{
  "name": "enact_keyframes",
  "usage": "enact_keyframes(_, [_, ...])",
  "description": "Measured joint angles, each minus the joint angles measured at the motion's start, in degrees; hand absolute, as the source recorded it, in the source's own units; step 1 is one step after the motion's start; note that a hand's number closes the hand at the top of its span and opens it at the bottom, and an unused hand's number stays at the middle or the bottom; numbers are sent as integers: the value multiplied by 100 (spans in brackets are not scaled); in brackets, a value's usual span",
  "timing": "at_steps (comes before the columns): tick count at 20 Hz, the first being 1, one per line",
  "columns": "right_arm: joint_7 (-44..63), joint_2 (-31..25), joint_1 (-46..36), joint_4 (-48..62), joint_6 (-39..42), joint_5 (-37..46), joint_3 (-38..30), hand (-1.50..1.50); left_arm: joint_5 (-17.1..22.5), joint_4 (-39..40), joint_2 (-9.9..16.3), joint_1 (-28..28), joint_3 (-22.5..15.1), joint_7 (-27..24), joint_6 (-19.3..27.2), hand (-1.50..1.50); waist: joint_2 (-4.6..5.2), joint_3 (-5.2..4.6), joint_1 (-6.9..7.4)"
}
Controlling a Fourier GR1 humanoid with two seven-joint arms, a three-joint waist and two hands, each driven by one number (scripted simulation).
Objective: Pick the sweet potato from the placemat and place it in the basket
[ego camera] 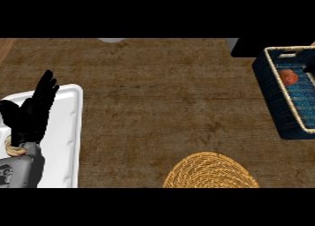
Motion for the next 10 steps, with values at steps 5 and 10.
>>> enact_keyframes(5, [285, -569, -88, 254, 646, -587, -617, -150, 23, -46, 27, 28, 30, 28, -17, 0, 13, 1, 8])
enact_keyframes(10, [372, -1200, 23, 675, 1200, -1063, -1150, -150, -16, -25, -32, -45, -39, 37, 9, 0, 45, 7, 49])
